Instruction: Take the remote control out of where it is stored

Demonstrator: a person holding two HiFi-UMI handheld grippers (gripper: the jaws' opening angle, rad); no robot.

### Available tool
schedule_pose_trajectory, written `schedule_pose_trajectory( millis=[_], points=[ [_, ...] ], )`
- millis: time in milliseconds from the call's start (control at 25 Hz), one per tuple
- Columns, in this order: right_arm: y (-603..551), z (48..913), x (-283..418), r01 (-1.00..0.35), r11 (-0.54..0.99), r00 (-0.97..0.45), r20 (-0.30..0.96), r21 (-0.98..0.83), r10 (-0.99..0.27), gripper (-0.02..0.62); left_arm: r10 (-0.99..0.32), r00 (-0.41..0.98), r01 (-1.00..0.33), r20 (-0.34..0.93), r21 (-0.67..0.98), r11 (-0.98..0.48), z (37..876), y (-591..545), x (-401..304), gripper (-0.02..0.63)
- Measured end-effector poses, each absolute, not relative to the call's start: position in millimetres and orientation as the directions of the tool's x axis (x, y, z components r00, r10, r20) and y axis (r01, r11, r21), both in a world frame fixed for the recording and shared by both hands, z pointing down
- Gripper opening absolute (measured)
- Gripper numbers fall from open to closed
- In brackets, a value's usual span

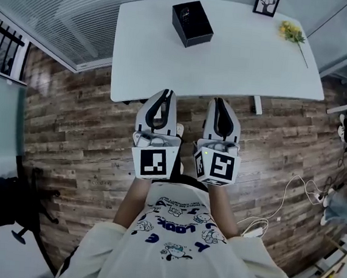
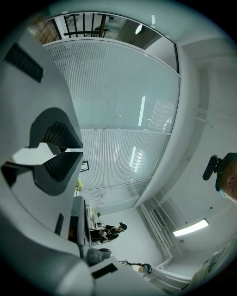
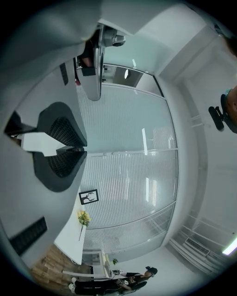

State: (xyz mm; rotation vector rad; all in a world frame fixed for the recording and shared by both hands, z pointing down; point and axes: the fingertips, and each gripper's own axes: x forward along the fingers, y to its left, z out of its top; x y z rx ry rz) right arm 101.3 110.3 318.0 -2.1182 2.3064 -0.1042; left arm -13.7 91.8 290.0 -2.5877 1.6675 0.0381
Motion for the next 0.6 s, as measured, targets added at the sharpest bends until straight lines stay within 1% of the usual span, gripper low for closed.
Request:
schedule_pose_trajectory(
  millis=[600],
  points=[
    [-26,331,127,-0.995,0.084,-0.087,0.07,-0.05,-0.994,0.049,-0.909,0.417,-0.909,-0.009,-0.017,-0.417,309,-48,15,0.035]
  ],
)
